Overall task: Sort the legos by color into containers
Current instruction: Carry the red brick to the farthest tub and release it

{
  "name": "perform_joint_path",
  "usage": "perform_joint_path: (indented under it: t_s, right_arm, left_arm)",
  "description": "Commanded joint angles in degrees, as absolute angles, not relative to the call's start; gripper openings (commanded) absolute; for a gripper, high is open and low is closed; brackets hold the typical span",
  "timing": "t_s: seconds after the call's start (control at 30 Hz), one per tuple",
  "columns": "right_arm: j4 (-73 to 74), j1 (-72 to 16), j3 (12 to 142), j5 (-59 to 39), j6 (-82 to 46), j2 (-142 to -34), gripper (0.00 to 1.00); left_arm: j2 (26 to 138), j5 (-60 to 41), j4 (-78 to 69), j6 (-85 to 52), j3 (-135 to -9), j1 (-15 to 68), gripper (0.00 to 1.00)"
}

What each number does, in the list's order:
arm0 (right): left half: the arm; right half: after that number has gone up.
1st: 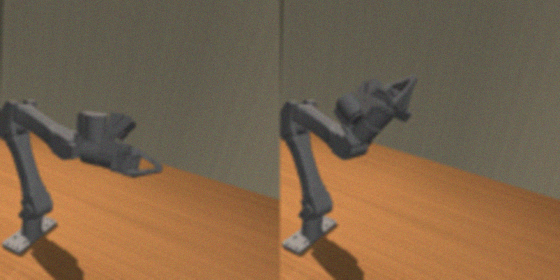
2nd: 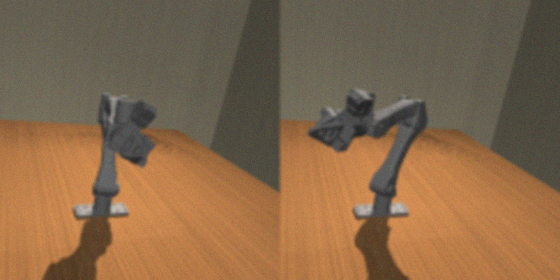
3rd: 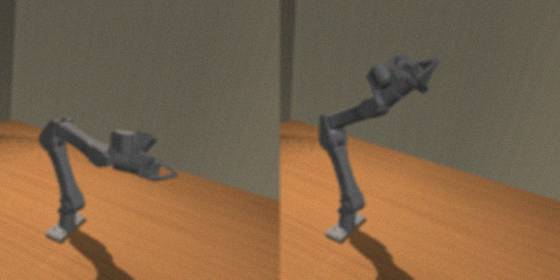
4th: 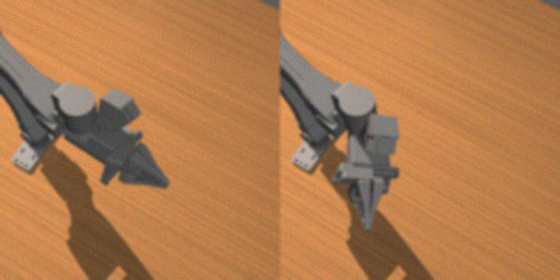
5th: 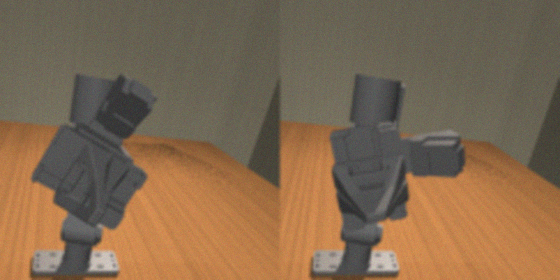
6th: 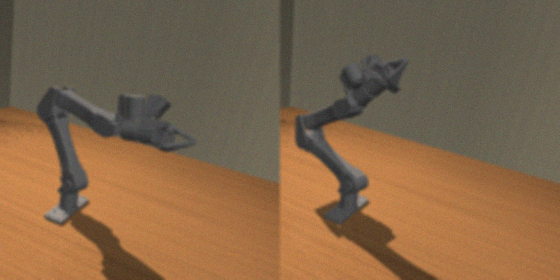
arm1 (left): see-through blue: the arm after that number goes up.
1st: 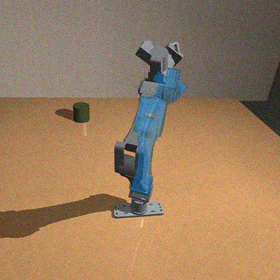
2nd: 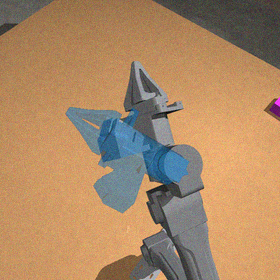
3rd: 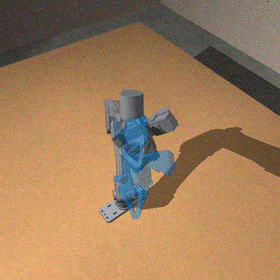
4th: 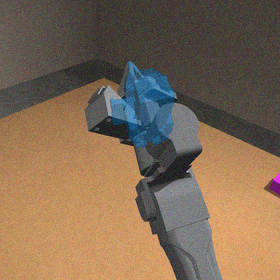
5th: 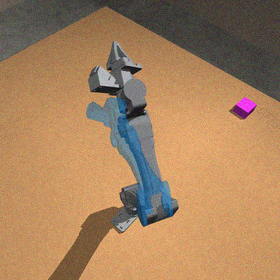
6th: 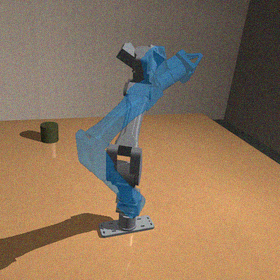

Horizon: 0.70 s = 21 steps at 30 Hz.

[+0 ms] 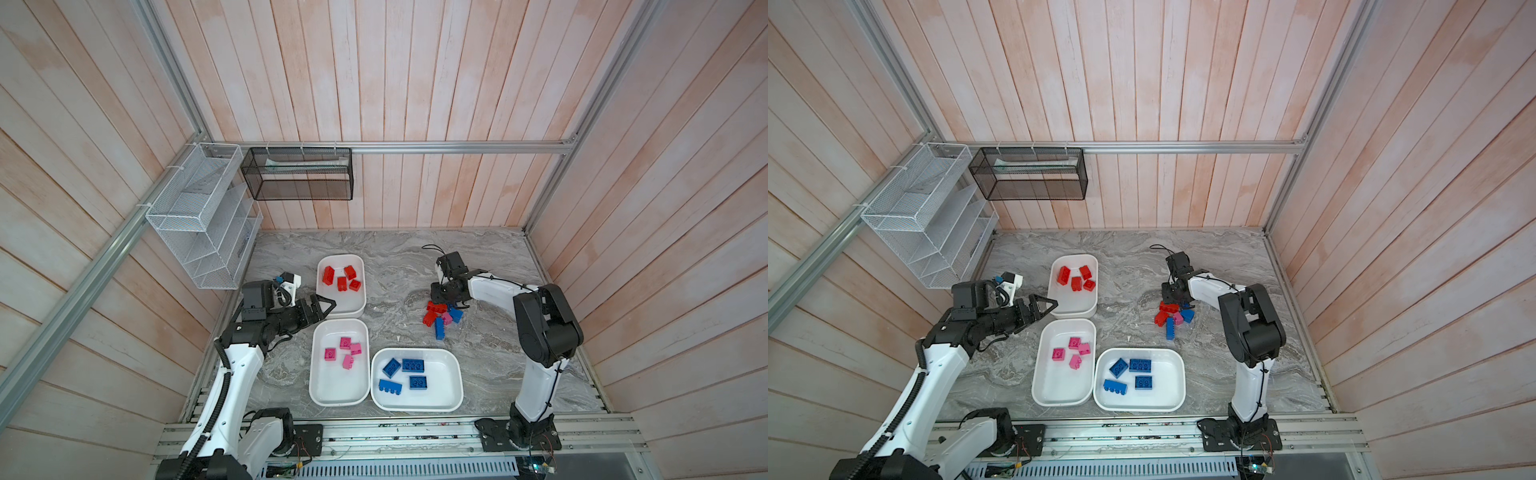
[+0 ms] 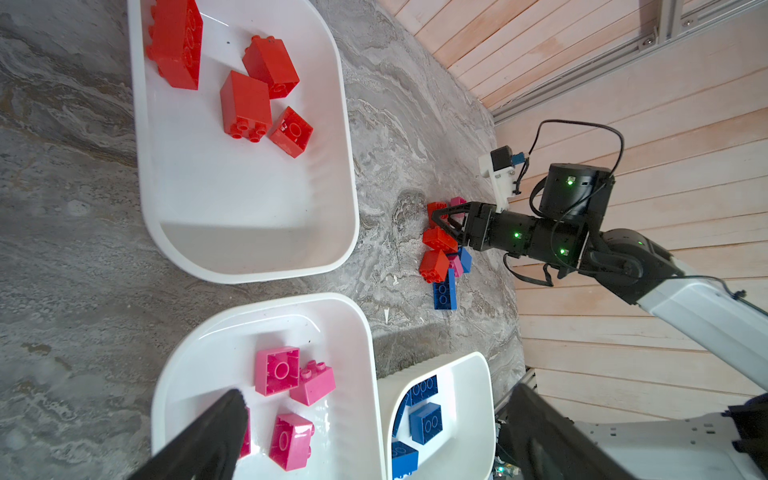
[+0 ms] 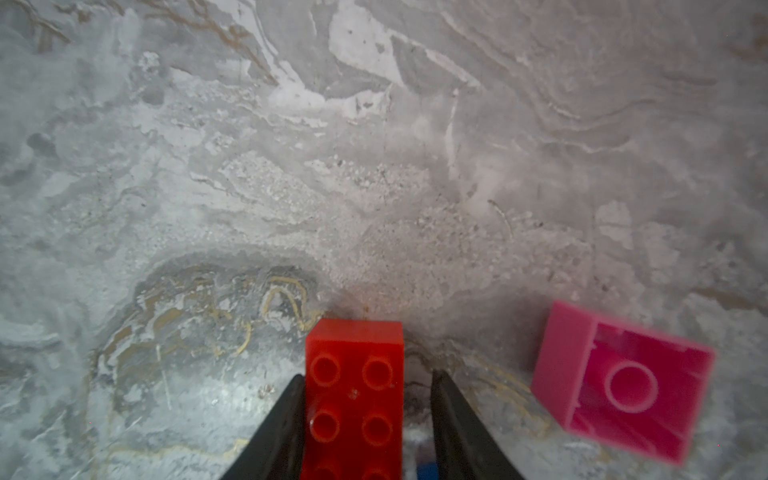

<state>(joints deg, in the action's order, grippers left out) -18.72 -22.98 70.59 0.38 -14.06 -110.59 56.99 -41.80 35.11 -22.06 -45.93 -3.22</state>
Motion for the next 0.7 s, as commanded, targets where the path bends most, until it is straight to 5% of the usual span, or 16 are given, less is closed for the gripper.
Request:
perform_joint_path:
  t_s: [0.0, 0.23, 0.67]
  right_arm:
    - [-21.1, -22.8, 72.8, 2.7, -13.9, -112.8, 0.45]
    - [-21.4, -23.0, 74.2, 2.3, -13.4, -111.3, 0.23]
    - [-12.2, -37.9, 87.2, -17.0, -18.7, -108.1, 0.23]
  left_arm:
    - [57.2, -42.5, 34.8, -20.7, -45.5, -3.5, 1.00]
    - [57.0, -42.5, 34.8, -21.0, -46.8, -3.5, 1.00]
    - [56.9, -36.0, 38.2, -20.1, -49.1, -3.6, 1.00]
